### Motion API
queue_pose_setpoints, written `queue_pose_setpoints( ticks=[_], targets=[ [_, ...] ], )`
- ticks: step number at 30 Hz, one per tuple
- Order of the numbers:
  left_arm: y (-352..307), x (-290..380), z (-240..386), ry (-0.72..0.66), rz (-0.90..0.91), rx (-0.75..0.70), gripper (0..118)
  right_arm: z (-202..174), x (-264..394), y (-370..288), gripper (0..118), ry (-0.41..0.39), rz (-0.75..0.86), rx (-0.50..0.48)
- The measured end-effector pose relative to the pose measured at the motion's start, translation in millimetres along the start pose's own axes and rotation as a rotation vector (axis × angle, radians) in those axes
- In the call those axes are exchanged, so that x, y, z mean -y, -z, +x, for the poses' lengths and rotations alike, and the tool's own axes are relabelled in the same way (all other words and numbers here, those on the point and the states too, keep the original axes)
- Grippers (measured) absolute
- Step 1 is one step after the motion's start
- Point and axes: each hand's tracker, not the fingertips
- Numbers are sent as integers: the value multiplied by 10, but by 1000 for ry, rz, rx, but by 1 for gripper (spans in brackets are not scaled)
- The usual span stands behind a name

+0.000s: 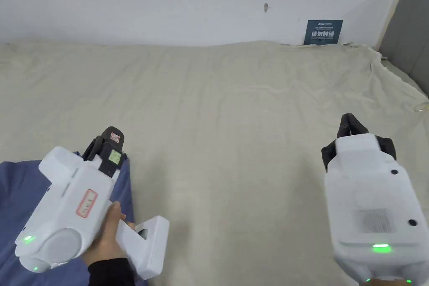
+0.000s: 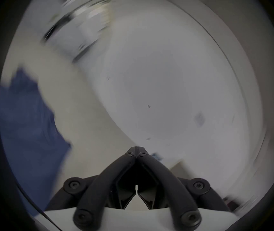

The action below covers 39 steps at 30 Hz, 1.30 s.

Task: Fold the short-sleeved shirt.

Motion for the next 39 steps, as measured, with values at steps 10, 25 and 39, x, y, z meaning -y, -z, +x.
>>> queue_pose_setpoints(
  ticks=[10,25,39],
  targets=[
    [-7,411,384,690,53,-59,0,220,172,73,0,355,-125,-68],
    [-14,355,277,601,36,-74,0,136,48,-26,0,336,-121,-73],
    [-15,362,330,621,43,-61,0,142,3,-39,0,324,-115,-74]
  ],
)
